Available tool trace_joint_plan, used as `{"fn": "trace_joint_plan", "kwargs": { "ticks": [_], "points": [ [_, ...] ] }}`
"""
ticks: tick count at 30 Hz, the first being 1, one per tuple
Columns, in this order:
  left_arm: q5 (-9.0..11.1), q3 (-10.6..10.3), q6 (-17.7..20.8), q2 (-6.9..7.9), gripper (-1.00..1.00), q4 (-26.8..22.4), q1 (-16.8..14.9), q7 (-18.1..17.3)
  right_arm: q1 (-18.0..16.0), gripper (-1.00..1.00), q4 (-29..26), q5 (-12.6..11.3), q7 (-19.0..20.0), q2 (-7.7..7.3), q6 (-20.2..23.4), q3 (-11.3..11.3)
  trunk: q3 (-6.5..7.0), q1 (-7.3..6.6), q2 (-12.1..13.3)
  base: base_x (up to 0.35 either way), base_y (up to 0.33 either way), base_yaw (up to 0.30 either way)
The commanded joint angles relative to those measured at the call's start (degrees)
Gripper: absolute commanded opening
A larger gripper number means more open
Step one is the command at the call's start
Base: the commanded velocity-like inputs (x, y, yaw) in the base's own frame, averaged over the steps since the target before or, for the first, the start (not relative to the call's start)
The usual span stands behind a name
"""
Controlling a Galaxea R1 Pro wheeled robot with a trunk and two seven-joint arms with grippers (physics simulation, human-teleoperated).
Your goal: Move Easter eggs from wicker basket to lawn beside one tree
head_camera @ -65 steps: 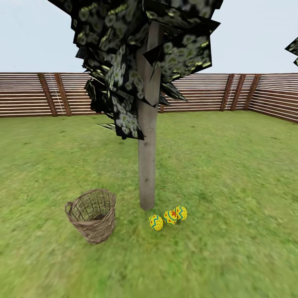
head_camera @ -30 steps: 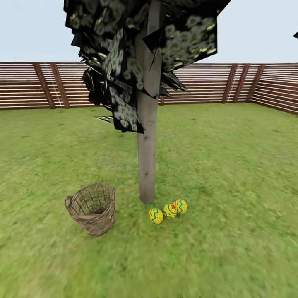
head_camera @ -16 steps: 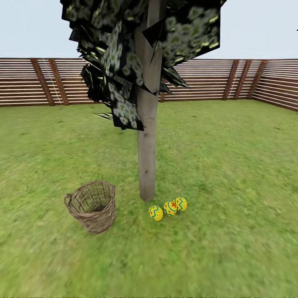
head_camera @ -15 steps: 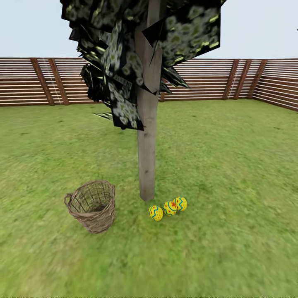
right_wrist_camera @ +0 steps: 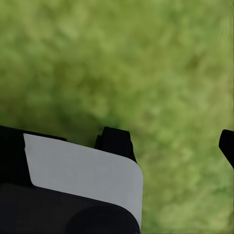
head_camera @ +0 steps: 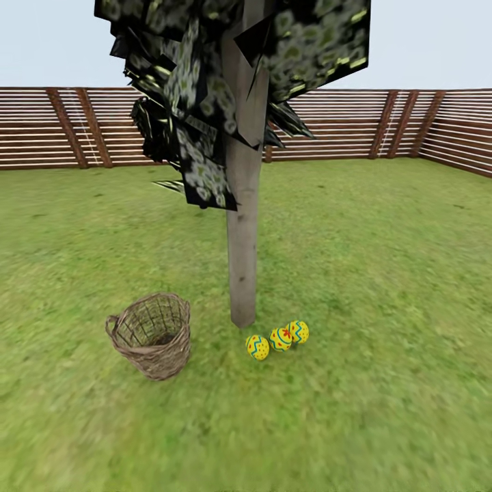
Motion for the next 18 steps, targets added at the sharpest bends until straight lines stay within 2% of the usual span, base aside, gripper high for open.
{"fn": "trace_joint_plan", "kwargs": {
  "ticks": [1,18],
  "points": [
    [0.3,-0.48,0.26,0.0,1.0,0.01,-0.04,0.12,-0.08,1.0,0.21,0.59,-0.37,0.04,-0.26,0.19,-0.13,-0.01,-0.02,0.0,0.0,0.0],
    [0.3,-0.48,0.26,0.0,1.0,0.01,-0.04,0.13,0.33,1.0,0.3,0.59,-0.37,0.04,-0.32,0.19,-1.66,-0.01,-0.02,0.0,0.0,0.0]
  ]
}}
